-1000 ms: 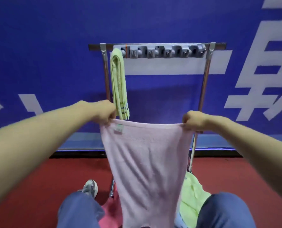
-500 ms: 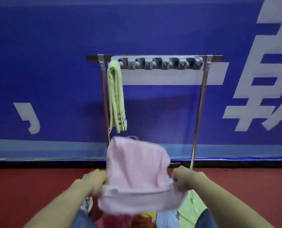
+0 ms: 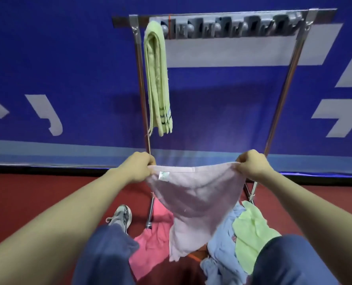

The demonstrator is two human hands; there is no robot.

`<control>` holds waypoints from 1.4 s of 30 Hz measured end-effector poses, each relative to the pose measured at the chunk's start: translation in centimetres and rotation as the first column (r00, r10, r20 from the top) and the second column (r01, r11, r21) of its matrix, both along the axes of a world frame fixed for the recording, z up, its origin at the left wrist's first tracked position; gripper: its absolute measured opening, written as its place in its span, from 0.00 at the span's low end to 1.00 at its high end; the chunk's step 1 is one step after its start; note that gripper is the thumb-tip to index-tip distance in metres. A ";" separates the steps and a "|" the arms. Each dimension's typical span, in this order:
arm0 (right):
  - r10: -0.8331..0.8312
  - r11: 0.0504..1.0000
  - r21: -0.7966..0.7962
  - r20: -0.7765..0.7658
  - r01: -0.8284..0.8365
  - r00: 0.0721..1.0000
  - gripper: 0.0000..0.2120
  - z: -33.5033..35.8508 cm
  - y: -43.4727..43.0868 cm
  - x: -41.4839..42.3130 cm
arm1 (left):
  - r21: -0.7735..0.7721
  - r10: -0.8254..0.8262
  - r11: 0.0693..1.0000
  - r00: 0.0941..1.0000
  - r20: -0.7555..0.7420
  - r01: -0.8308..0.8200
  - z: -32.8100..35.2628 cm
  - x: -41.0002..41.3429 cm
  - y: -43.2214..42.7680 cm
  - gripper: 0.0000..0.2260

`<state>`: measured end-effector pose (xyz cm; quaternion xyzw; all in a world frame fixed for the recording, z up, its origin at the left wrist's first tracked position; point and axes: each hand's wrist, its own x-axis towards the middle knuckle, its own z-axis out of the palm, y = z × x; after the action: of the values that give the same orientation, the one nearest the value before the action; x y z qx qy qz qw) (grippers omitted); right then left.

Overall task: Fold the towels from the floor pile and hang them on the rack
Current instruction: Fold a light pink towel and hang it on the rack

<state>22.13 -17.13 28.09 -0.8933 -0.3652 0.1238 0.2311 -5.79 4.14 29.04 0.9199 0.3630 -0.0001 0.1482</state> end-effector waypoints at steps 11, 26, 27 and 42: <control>0.037 0.995 0.099 -0.625 0.032 0.780 0.11 -12.5 3.5 -2.2 | -0.368 0.107 0.924 0.994 -0.020 -0.107 -14.6 3.3 0.5 0.16; 0.612 0.771 -0.034 -0.235 -0.636 0.755 0.12 -20.2 9.2 -3.8 | -0.374 -0.335 0.854 0.932 0.137 0.362 -21.3 8.7 1.5 0.02; 0.629 0.763 -0.042 -0.183 -0.645 0.756 0.08 -20.3 9.2 -3.6 | -0.385 -0.338 0.844 0.928 0.159 0.374 -21.0 9.1 1.5 0.03; 0.627 0.776 0.068 0.010 -0.626 0.779 0.10 -19.5 10.0 -3.3 | -0.832 0.157 0.522 0.937 0.312 0.189 -19.5 10.2 1.3 0.22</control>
<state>18.88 -7.11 8.57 -0.7117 -0.6439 0.1871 0.2093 4.41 5.47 9.50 0.7168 0.2752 -0.0158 0.6404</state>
